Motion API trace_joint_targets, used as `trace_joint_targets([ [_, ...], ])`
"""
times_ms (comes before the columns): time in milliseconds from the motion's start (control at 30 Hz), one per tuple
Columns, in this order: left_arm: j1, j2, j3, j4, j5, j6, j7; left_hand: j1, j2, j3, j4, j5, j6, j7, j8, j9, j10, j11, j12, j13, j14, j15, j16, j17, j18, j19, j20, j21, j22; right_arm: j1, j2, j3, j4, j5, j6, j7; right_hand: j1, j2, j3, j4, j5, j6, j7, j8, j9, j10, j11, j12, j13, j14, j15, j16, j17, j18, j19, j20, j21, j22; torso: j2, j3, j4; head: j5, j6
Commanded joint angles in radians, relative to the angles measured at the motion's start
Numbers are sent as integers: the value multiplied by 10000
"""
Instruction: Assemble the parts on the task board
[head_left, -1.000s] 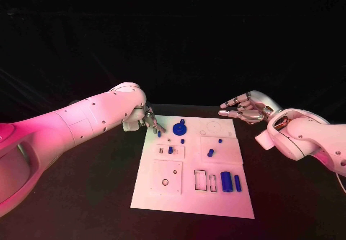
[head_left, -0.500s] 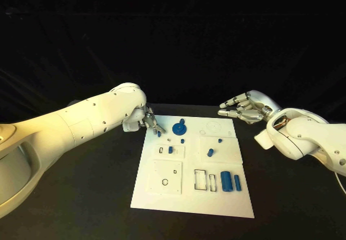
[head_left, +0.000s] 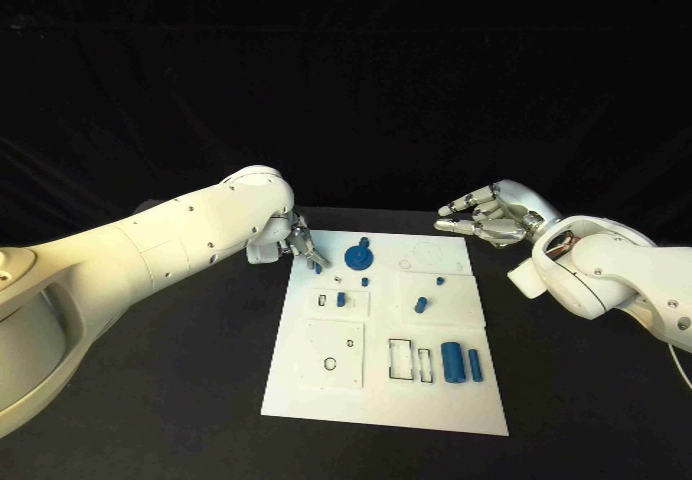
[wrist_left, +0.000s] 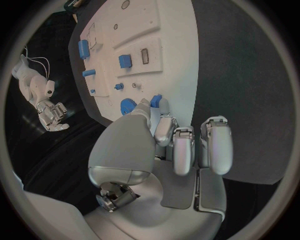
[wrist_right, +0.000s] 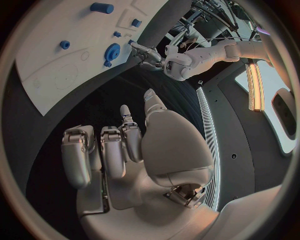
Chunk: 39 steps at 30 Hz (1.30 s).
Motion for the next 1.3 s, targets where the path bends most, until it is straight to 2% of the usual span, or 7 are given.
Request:
trace_joint_targets([
  [33,-9,52,-6,-39,56,197,98,94,2,74,-4,-45,90,-1,-48,-17,75,-30,29,-9,1055,18,31,2633,129,108,46,6,846,-6,12,1,7,-3,146,80,-37,86,-87,-5,67,7,3,-31,15,243,-48,17,1655,996,-50,-49,2442,-23,775,-22,-62,2174,9,-2,-1,-6,-18],
  [533,-45,112,-51,-121,115,196,132,206,91,182,-21,-33,87,-8,-70,-52,70,-36,20,-21,1055,13,31,2633,129,108,41,6,850,-6,14,1,9,8,166,84,-37,87,-89,-5,68,7,3,-31,15,244,-48,18,1655,996,-50,-49,2443,-23,775,-22,-61,2174,-6,5,6,-31,-48],
  [800,-47,95,-54,-114,308,124,263,1668,305,1905,-799,226,-121,-31,-258,-229,-29,-82,-99,-93,1055,-64,31,2633,137,91,-39,-22,837,-6,18,1,-1,9,197,82,-36,94,-104,0,72,10,2,-29,16,254,-49,43,1667,1000,-50,-41,2455,-25,780,-22,-56,2183,-3,-2,5,-16,-60],
  [867,-47,84,-54,-103,348,44,321,1716,120,2531,-903,370,-149,70,-255,-243,-38,-57,-131,-117,1055,-2,31,2633,137,85,-22,-31,833,-6,21,1,-6,10,203,83,-36,94,-104,0,72,10,2,-29,16,254,-49,43,1667,1000,-50,-41,2455,-25,780,-22,-56,2183,-1,-2,5,-19,-65],
  [933,-47,57,-54,-79,468,-124,413,1367,-372,3928,-938,459,-120,167,-134,-210,-18,-9,-168,-161,1055,91,31,2633,149,66,37,-60,813,-6,26,1,-16,10,212,82,-36,94,-104,0,72,10,2,-29,16,254,-49,43,1667,1000,-50,-41,2455,-25,780,-22,-56,2183,-5,4,10,-19,-75],
  [1033,-47,-21,-53,-1,719,-405,516,997,-760,4911,-1096,434,-164,105,33,-122,8,2,-166,-179,1055,59,31,2633,154,51,61,-89,789,-7,34,1,-34,9,234,79,-36,94,-104,0,72,10,2,-29,16,254,-49,43,1667,1000,-50,-41,2455,-25,780,-22,-56,2183,-11,5,19,-36,-89],
  [1300,-42,-601,-48,863,729,-1078,492,213,-1145,6221,-1416,392,-258,79,413,80,46,12,-157,-209,1055,60,31,2633,161,45,62,-120,783,-13,-3,1,-49,-122,304,65,-38,108,-114,8,80,13,2,-28,16,249,-50,30,1661,997,-51,-47,2446,-24,777,-22,-60,2177,-39,20,47,-35,-85],
])
